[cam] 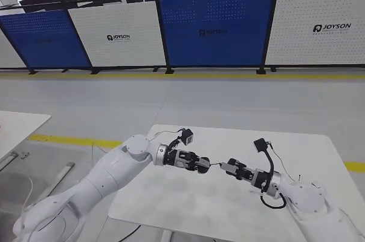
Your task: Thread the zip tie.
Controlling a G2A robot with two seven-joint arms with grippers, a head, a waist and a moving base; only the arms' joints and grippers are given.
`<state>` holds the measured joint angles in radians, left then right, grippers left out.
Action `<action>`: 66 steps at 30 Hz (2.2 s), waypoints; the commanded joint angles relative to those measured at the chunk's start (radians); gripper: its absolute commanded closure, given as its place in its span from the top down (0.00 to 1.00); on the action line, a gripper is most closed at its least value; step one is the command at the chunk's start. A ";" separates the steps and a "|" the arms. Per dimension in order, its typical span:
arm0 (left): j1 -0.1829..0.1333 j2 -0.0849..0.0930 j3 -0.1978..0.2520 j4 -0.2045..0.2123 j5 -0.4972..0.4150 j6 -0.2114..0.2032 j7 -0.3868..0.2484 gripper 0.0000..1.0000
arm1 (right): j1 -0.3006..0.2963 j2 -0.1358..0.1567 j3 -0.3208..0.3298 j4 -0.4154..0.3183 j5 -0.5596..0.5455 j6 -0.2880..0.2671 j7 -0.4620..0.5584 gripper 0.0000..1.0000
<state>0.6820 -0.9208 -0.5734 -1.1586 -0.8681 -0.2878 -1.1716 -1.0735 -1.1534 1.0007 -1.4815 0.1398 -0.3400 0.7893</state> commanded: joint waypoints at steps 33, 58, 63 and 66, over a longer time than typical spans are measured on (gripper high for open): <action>0.062 -0.012 -0.067 -0.078 0.074 0.027 0.049 0.00 | 0.018 -0.018 0.006 0.069 0.076 0.000 0.083 0.32; 0.070 -0.031 -0.104 -0.073 0.133 0.076 0.050 0.00 | 0.009 -0.022 0.031 0.072 0.083 0.000 0.094 0.00; 0.067 -0.035 -0.106 -0.076 0.140 0.095 0.035 1.00 | 0.009 -0.023 0.032 0.079 0.084 0.000 0.098 0.00; 0.066 -0.038 -0.110 -0.075 0.143 0.097 0.035 1.00 | 0.010 -0.024 0.031 0.083 0.084 0.000 0.099 0.00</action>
<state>0.7481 -0.9580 -0.6822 -1.2337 -0.7248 -0.1915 -1.1374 -1.0639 -1.1769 1.0321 -1.3995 0.2240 -0.3400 0.8880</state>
